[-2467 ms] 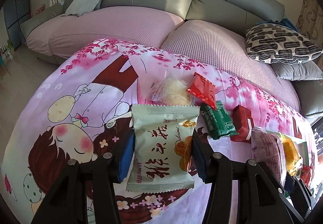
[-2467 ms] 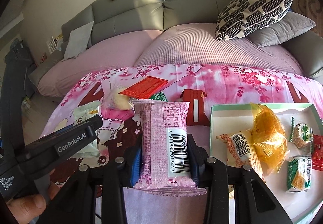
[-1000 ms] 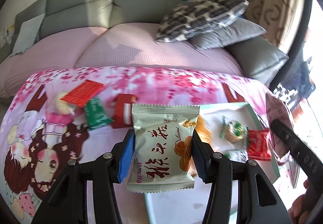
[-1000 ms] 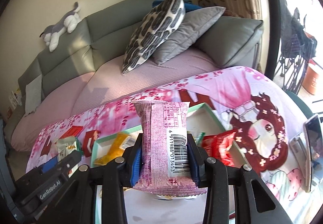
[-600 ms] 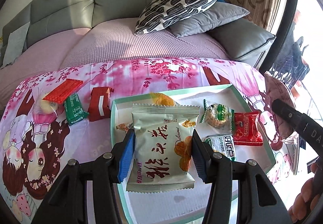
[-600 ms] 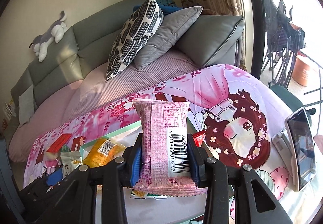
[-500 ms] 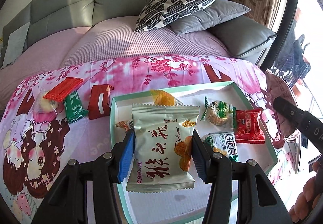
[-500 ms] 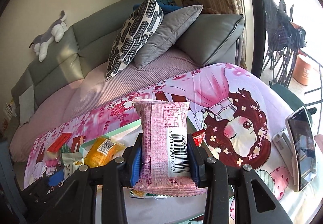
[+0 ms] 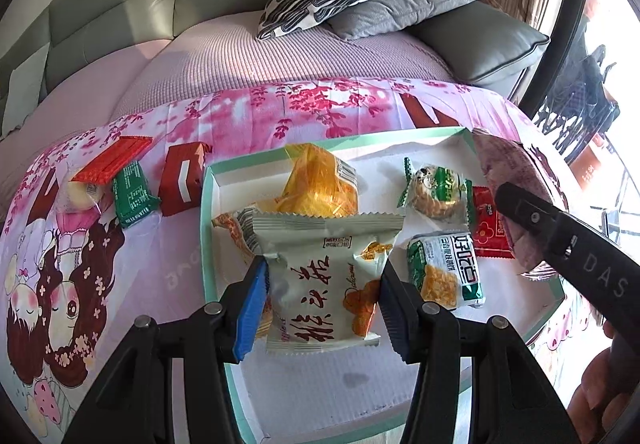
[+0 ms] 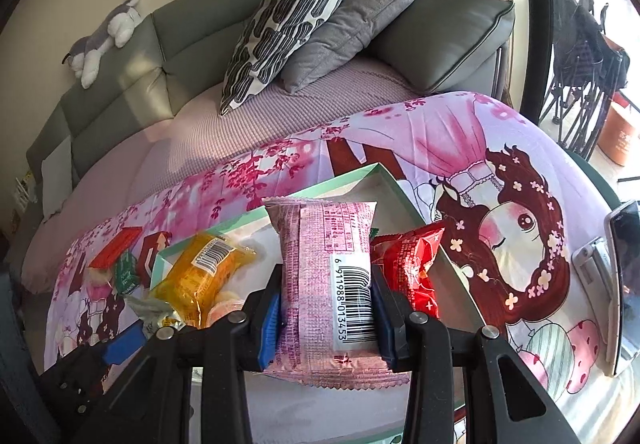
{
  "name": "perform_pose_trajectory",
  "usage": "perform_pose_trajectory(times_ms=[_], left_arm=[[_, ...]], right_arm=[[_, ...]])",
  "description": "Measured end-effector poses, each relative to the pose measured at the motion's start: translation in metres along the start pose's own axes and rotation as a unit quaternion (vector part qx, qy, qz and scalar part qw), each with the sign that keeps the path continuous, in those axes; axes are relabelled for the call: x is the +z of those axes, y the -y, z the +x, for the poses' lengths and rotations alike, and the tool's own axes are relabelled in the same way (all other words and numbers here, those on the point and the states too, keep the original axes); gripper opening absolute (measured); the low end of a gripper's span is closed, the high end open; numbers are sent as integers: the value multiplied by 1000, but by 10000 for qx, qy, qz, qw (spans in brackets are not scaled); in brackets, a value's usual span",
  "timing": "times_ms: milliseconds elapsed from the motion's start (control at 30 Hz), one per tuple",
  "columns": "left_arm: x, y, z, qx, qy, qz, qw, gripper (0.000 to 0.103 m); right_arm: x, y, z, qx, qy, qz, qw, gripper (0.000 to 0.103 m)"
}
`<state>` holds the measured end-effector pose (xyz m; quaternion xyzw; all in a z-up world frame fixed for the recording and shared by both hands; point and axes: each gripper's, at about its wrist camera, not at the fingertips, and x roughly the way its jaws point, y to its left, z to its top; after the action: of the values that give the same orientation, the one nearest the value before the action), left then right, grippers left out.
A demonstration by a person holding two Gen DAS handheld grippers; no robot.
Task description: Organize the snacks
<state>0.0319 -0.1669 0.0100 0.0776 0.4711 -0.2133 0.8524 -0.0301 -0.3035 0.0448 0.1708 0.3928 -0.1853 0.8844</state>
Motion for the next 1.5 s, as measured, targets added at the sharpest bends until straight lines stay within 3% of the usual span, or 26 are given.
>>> perform_pose_trajectory(times_ms=[700,833,1300,1500], left_arm=[[-5,6,13,85,-220,124,9996,56],[-5,4,15,104,-266,116,9995,61],[-5,5,13,113,-270,174,9994,68],[-2,5,6,73,-145,165,9997,69]], right_arm=[[-8,-1,27,-186,-499,14,9986,43],[-8,3,28,-246,-543,87,9982,43],[-5,8,22,-414,-530,145,9976,68],[-1,11,11,-453,-376,195,9981,69]])
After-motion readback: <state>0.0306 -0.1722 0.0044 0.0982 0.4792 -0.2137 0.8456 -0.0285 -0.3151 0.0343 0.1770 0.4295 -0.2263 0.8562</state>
